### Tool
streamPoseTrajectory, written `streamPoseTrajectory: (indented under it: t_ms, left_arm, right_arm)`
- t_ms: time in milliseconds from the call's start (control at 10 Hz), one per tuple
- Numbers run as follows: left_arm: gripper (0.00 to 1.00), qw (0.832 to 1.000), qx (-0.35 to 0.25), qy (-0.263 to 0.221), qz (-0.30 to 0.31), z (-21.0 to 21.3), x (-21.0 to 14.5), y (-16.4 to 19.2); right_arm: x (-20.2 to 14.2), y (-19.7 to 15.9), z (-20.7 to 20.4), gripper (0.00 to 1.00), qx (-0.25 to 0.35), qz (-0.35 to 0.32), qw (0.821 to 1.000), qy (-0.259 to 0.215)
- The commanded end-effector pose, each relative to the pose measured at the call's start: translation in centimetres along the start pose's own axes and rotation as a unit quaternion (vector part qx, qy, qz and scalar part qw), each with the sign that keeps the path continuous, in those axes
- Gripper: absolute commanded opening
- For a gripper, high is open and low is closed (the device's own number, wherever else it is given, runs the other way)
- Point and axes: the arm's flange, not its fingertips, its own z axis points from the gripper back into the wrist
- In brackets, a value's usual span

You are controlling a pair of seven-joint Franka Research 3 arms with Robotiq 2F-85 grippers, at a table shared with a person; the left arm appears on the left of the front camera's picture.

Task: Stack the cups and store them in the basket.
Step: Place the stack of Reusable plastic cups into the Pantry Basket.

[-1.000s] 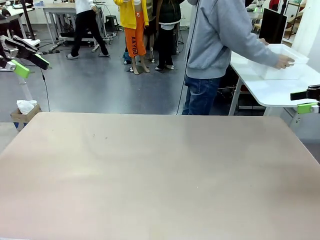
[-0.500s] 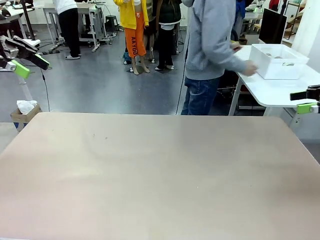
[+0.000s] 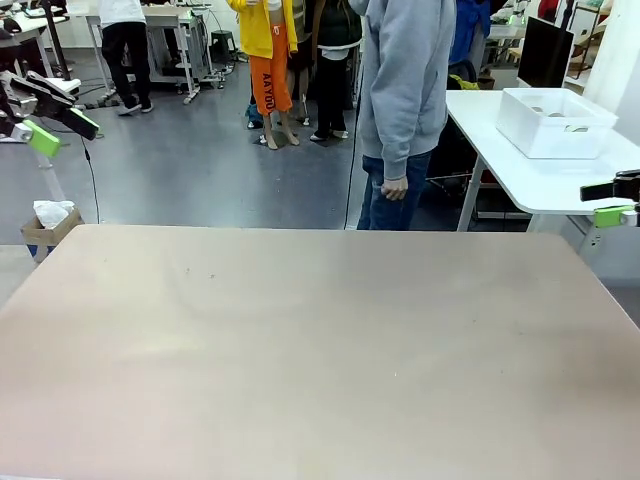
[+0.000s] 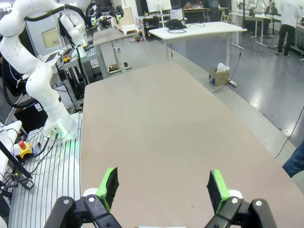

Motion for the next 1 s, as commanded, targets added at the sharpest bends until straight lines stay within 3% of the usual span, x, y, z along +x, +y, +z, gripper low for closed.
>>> streamPoseTrajectory:
  t_ms: [0,900]
  left_arm:
    - [0.98,1.000,0.002,0.006,0.005,0.09,0.28,-0.07]
    - [0.98,1.000,0.002,0.006,0.005,0.09,0.28,-0.07]
  right_arm:
    - [0.45,0.05,0.18,1.00,0.002,-0.005,1.000,-0.005]
    - [0.45,0.05,0.18,1.00,0.002,-0.005,1.000,-0.005]
